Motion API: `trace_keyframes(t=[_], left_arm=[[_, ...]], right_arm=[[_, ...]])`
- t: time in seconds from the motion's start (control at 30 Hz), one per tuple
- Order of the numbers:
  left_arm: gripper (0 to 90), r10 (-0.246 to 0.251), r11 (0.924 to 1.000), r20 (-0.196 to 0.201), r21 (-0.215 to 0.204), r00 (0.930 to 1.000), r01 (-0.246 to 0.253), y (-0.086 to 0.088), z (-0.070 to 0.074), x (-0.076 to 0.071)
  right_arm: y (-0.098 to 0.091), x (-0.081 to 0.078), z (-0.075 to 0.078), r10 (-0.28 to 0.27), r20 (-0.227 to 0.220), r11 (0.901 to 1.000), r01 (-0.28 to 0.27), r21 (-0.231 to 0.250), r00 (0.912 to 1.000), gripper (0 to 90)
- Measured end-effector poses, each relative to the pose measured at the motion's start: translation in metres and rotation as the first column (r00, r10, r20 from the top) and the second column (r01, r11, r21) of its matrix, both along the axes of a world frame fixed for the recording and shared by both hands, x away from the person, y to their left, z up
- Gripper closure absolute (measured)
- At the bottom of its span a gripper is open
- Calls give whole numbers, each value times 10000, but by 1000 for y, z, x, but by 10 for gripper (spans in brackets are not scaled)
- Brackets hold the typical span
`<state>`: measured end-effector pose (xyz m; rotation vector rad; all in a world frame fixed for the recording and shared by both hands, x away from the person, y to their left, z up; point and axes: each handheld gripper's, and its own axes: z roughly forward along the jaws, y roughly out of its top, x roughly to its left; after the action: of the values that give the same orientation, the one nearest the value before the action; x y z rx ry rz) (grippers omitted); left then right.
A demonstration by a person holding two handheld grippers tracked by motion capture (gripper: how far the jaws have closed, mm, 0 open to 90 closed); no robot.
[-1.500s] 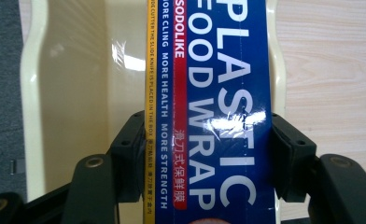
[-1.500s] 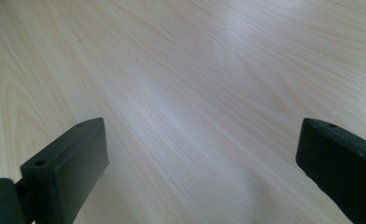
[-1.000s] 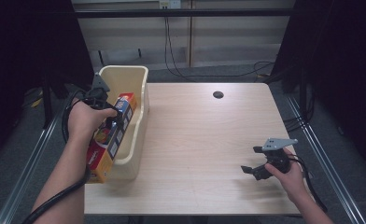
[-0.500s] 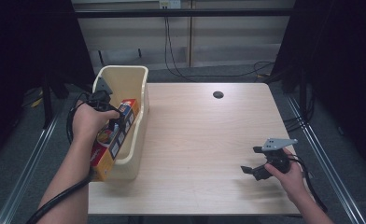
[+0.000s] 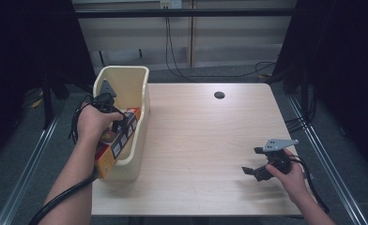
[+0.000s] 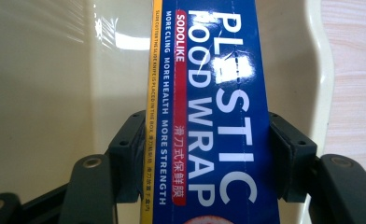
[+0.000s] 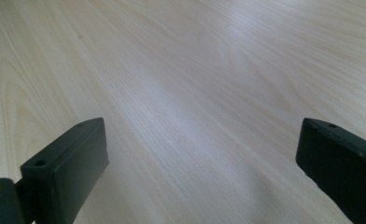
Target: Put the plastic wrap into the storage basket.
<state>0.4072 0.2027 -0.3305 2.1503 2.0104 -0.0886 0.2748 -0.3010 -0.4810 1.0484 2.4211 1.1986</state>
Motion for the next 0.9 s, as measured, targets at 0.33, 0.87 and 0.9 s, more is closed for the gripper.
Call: trace_keyframes(t=[0.33, 0.87, 0.9], left_arm=[[393, 4, 10000, -164, -40, 9999, -4, -3, -4, 2], [364, -2, 9972, 682, -744, 9977, 53, -10, 28, -1], [362, -83, 9965, 706, -822, 9975, 141, -11, 31, -1]], right_arm=[[0, 0, 0, -28, 13, 10000, 28, -7, 10000, 19], [1, -1, 1, -28, 40, 10000, 28, -11, 10000, 19], [0, -1, 1, -33, 35, 10000, 33, -26, 10000, 19]])
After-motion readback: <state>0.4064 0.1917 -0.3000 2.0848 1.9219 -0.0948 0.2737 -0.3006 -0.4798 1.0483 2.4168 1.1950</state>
